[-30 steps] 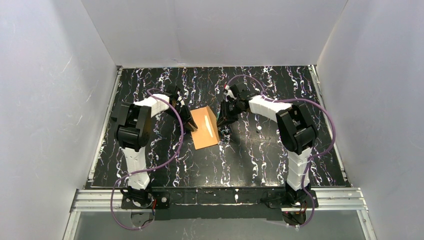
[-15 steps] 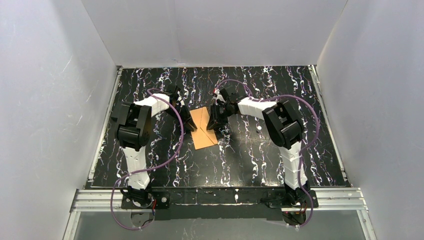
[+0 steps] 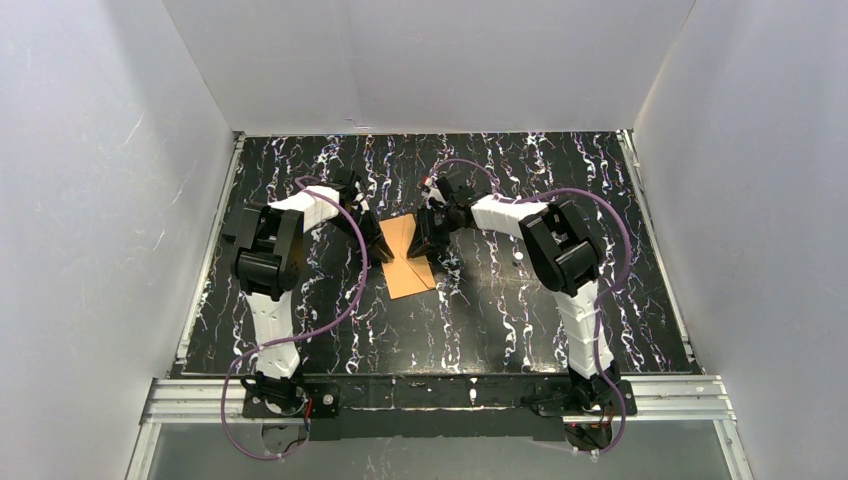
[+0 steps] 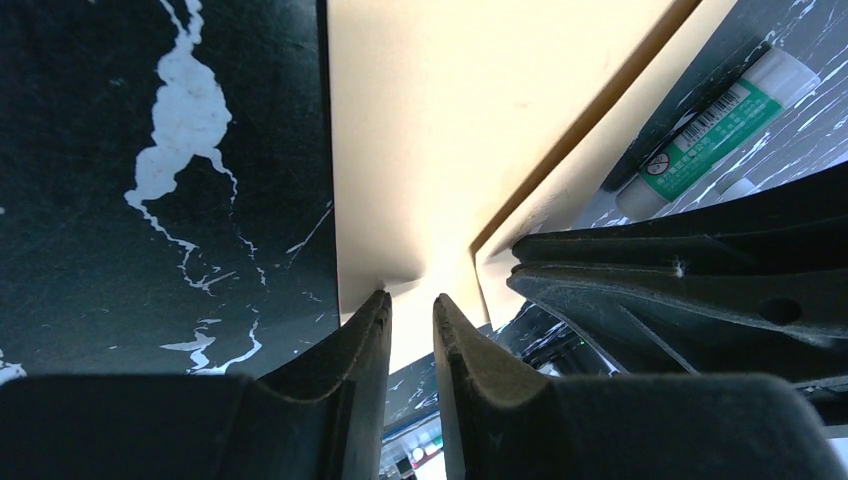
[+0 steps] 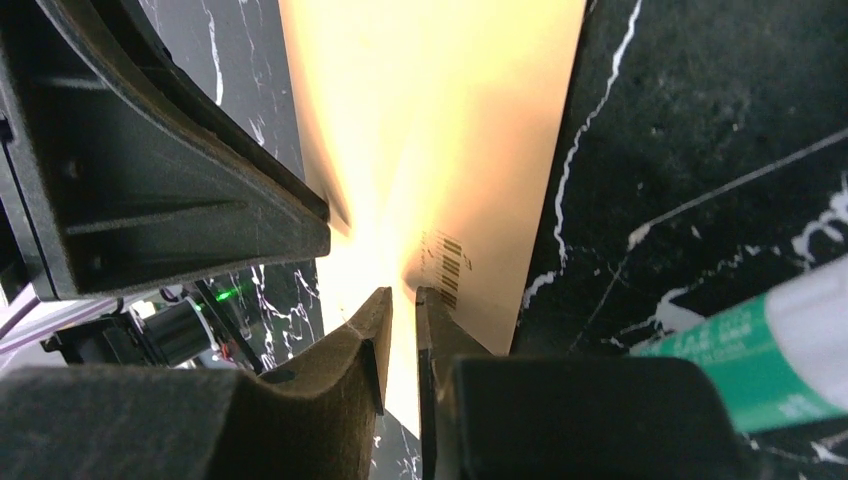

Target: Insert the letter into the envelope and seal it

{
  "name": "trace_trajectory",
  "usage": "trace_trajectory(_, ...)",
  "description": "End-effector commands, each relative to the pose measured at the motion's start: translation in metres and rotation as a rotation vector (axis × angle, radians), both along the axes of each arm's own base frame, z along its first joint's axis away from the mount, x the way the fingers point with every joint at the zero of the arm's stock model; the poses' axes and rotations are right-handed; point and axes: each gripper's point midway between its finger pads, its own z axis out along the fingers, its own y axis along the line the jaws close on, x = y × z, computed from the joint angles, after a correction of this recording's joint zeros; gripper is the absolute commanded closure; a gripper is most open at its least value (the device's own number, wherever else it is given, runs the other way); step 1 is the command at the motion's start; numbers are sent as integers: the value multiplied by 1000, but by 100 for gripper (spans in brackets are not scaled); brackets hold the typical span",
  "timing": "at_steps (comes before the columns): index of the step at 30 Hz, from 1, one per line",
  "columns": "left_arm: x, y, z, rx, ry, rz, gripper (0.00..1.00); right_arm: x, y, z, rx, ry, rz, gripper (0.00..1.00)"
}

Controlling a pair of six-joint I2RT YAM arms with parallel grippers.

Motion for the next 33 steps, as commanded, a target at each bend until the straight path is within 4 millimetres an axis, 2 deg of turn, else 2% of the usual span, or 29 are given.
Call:
trace_trajectory(1, -13, 6, -22, 59, 57, -31, 79, 11, 11, -7, -1, -22, -26, 77)
trace_trajectory(5, -11, 3, -18, 36, 43, -35, 80, 10, 1, -26, -93, -12, -65, 79)
trace_trajectory(8, -4, -5, -5, -12, 16, -37, 80, 8, -16, -41, -203, -29, -73, 82)
trace_trajectory(14, 33, -28, 59, -151, -168, -34, 78, -3, -48, -66, -417, -144, 8, 86)
trace_trajectory(17, 51, -38, 77, -211, -227, -11, 77, -4, -54, -72, -464, -220, 50, 83)
trace_trajectory(20, 61, -47, 71, -267, -200, 23, 76, 0, -58, -78, -521, -289, 59, 81)
trace_trajectory(24, 74, -59, 51, -333, -156, 50, 77, 5, -60, -80, -560, -378, 46, 80)
trace_trajectory(28, 84, -65, 41, -362, -146, 60, 77, 9, -59, -74, -568, -458, 17, 79)
trace_trajectory(33, 89, -71, 28, -396, -118, 69, 77, 3, -56, -79, -595, -517, 32, 77)
